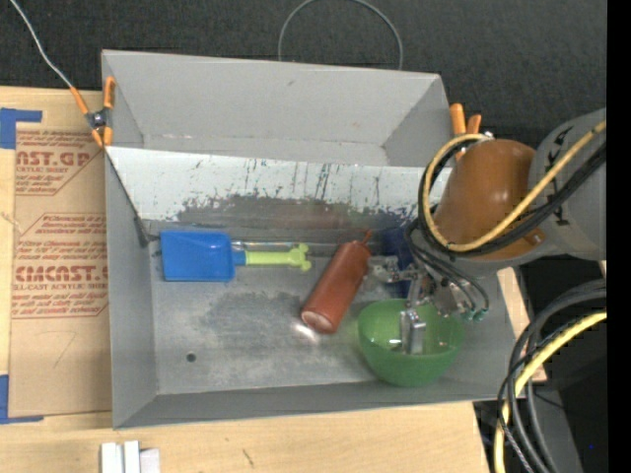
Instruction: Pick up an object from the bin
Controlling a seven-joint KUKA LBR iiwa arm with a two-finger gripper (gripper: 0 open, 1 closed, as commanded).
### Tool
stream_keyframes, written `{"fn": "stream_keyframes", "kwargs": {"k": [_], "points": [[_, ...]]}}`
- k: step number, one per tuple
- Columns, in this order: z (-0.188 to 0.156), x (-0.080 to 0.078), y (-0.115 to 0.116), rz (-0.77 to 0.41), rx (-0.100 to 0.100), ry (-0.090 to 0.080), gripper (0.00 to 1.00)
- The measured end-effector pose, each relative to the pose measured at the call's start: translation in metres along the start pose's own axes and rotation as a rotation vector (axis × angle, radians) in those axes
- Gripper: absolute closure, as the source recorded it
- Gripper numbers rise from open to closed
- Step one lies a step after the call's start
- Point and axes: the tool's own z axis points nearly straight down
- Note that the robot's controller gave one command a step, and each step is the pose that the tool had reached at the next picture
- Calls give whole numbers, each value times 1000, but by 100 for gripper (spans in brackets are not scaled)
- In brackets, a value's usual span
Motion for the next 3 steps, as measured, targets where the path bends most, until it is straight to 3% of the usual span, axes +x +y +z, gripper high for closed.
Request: {"fn": "stream_keyframes", "kwargs": {"k": [1, 2, 3], "points": [[12, -10, 24, -303, 1, -3, 0], [36, -47, 57, -8, 0, -9, 0], [38, -49, 55, -27, 0, -11, 0]]}}
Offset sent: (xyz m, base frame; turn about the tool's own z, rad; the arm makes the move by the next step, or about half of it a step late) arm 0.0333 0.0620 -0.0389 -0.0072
